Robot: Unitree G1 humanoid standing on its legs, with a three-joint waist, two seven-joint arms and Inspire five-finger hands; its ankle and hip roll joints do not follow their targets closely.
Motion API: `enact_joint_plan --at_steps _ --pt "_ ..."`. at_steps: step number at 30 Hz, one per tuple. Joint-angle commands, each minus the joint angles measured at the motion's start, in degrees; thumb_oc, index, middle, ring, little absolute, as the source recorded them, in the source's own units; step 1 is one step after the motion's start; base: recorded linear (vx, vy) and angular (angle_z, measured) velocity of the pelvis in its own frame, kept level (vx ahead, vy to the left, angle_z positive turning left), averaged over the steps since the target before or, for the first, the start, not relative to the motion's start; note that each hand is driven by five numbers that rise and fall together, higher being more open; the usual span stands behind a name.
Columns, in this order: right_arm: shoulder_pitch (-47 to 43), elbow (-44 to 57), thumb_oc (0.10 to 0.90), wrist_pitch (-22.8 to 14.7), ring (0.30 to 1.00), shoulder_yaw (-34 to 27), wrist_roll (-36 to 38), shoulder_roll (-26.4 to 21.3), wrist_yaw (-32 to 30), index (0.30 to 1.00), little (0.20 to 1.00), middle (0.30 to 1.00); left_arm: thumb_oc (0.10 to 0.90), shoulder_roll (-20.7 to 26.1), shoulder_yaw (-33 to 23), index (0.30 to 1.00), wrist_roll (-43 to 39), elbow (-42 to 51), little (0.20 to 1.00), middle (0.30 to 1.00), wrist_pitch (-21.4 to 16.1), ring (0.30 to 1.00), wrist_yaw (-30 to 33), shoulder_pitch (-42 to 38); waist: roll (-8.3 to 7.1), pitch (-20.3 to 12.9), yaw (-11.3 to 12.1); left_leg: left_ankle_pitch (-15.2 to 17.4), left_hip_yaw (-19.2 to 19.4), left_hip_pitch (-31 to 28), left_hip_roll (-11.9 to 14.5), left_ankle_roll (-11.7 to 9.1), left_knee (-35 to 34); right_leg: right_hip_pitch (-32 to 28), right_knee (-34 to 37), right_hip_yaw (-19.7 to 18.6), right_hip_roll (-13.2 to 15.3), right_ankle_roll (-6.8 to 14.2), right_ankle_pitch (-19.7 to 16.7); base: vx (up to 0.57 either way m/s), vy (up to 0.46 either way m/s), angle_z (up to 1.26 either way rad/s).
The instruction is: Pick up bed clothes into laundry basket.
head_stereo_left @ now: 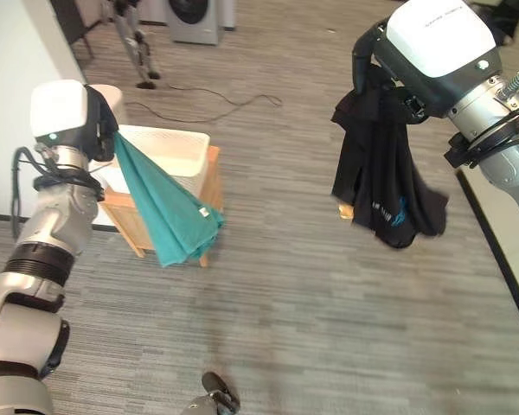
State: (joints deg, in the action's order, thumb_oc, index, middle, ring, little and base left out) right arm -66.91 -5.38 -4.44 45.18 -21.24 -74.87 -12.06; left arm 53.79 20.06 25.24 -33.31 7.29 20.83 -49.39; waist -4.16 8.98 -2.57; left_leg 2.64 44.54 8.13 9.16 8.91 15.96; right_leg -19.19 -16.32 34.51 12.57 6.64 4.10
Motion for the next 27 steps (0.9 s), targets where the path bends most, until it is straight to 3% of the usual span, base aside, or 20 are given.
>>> enact_joint_plan --at_steps 1,4,8,9,10,11,12,15,16,18,21,23,26,27 --pt "-11.38 -1.91 0.4 4.03 0.3 -11.11 -0.48 -0.49 -6.07 0.3 0.3 0.3 0.4 3.28 -8.47 0.3 -1.56 16.71 0.3 0.3 -4.27 0.3 7.98 0.26 1.62 -4.77 2.03 -4.47 0.7 -13.98 0.45 -9.84 -19.92 12.1 -15.09 -5.67 5.96 8.36 -10.18 0.34 0.122 0.6" --pt "-14.15 -2.58 0.4 4.67 0.3 -10.1 -1.04 -1.96 -5.95 0.3 0.3 0.3 0.4 3.25 -11.35 0.3 -1.93 21.15 0.3 0.3 -5.31 0.3 8.19 3.4 0.83 -4.83 1.87 -3.23 -1.08 -15.43 -0.62 -9.71 -20.36 14.8 -13.18 -6.57 7.59 8.36 -8.63 0.33 0.02 0.16" --pt "-19.32 -3.87 0.4 4.67 0.3 -7.33 1.74 -4.62 -7.04 0.3 0.3 0.3 0.4 1.4 -14.5 0.3 -3.23 26.62 0.3 0.3 -7.25 0.3 9.05 7.3 0.38 -5.07 0.37 -2.02 -5.22 -16.01 -1.32 -10.61 -20.56 17.06 -4.84 -8.33 6.39 6.96 -4.83 0.23 -0.113 0.87" --pt "-21.9 -4.25 0.4 4.97 0.3 -5.63 1.97 -6.95 -7.56 0.3 0.3 0.3 0.4 0.16 -15.12 0.3 -4.3 28.23 0.3 0.3 -8.51 0.3 9.89 8.75 -1.26 -5.41 -0.61 -1.6 -8.25 -16.27 -1.21 -11.72 -20.65 18.12 4.31 -13.02 5.12 6.47 -3.44 0.27 -0.259 1.16" --pt "-24.14 -4.7 0.4 5.19 0.3 -3.63 2.21 -8.25 -7.84 0.3 0.3 0.3 0.4 -0.39 -15.54 0.3 -4.87 28.89 0.3 0.3 -9.28 0.3 10.19 9.92 -1.9 -5.62 -1.31 -1.32 -9.88 -16.59 -0.72 -12.47 -20.74 18.96 8.64 -15.85 4.54 6.69 -4.54 0.27 -0.252 0.97" --pt "-26.1 -5.06 0.4 5.18 0.3 -1.61 2.49 -8.15 -7.92 0.3 0.3 0.3 0.4 -0.66 -16.1 0.3 -4.94 29.1 0.3 0.3 -9.41 0.3 10.21 10.42 -1.42 -5.84 -1.46 -1.33 -10.02 -16.35 -0.69 -12.53 -20.71 18.64 9.72 -15.68 4.34 6.75 -5.15 0.3 -0.239 1.29" --pt "-30.24 -4.51 0.4 5.41 0.3 1.6 2.06 -10.37 -7.99 0.3 0.3 0.3 0.4 -0.37 -16.36 0.3 -5.44 29.78 0.3 0.3 -10.37 0.3 10.79 11.9 -3.54 -6.13 -2.12 -0.62 -12.21 -17.24 0.3 -13.77 -20.83 20.55 14.18 -19.39 5.07 7.91 -7.67 0.29 -0.226 1.46" --pt "-43.05 -5.96 0.4 5.77 0.3 13.11 2.05 -11.04 -8.09 0.3 0.3 0.3 0.4 -1.39 -18.41 0.3 -5.66 28.96 0.3 0.3 -10.92 0.3 11.45 14.76 -5.06 -6.55 -3.09 -2.07 -14.01 -17.33 2.44 -15.42 -20.75 22.56 18.17 -21.57 5.94 8.29 -12.06 0.24 -0.322 1.46" --pt "-52.35 -6.53 0.4 5.41 0.3 21.32 1.92 -9.48 -7.9 0.3 0.3 0.3 0.4 -2.4 -20.22 0.3 -4.87 28.08 0.3 0.3 -10.57 0.3 11.84 16.47 -5.14 -6.97 -2.57 -1.92 -15.55 -17.87 2.76 -15.75 -20.44 21.41 19.06 -21.57 5.67 8.28 -11.66 0.19 -0.19 1.35" --pt "-56.32 -7.83 0.4 5.43 0.3 24.63 2.4 -7.83 -7.95 0.3 0.3 0.3 0.4 -3.58 -21.6 0.3 -4.74 27.77 0.3 0.3 -10.7 0.3 11.76 17.84 -4.94 -7.15 -1.8 -1.99 -16.05 -18.12 2.7 -15.97 -20.17 20.03 19.5 -20.48 5.54 8.29 -11.4 0.15 -0.183 1.14" --pt "-59.06 -9.06 0.4 4.75 0.3 27.07 2.51 -5.08 -7.39 0.3 0.3 0.3 0.4 -4.68 -22.97 0.3 -5.08 26.45 0.3 0.3 -10.88 0.3 11.74 21.04 -5.74 -8.02 -0.53 -2.63 -17.2 -18.83 4.0 -16.9 -19.91 17.89 20.48 -19.9 4.29 8.17 -10.92 0.15 -0.201 0.22" --pt "-61.45 -10.86 0.4 3.78 0.3 30.42 3.74 -1.25 -6.09 0.3 0.3 0.3 0.4 -5.9 -25.28 0.3 -7.26 22.9 0.3 0.3 -10.47 0.3 11.4 26.01 -5.76 -8.91 0.89 -2.32 -19.46 -19.33 6.55 -17.92 -17.65 14.79 20.97 -18.66 1.39 6.54 -8.2 0.24 -0.34 0.16" --pt "-60.57 -11.16 0.4 3.87 0.3 29.72 3.7 -0.21 -5.98 0.3 0.3 0.3 0.4 -6.18 -26.09 0.3 -7.65 22.16 0.3 0.3 -10.56 0.3 11.35 27.43 -5.43 -8.93 0.47 -1.77 -20.81 -17.92 7.52 -18.37 -15.01 13.81 21.08 -17.42 0.4 5.65 -6.96 0.07 -0.147 0.61" --pt "-61.5 -10.96 0.4 3.98 0.3 30.16 4.0 -0.69 -6.13 0.3 0.3 0.3 0.4 -6.21 -25.69 0.3 -8.38 21.25 0.3 0.3 -10.63 0.3 10.95 28.45 -6.42 -8.38 1.3 -4.27 -19.24 -14.81 9.1 -18.85 -10.31 12.07 21.31 -15.35 0.18 4.55 -5.49 0.01 -0.175 0.55"
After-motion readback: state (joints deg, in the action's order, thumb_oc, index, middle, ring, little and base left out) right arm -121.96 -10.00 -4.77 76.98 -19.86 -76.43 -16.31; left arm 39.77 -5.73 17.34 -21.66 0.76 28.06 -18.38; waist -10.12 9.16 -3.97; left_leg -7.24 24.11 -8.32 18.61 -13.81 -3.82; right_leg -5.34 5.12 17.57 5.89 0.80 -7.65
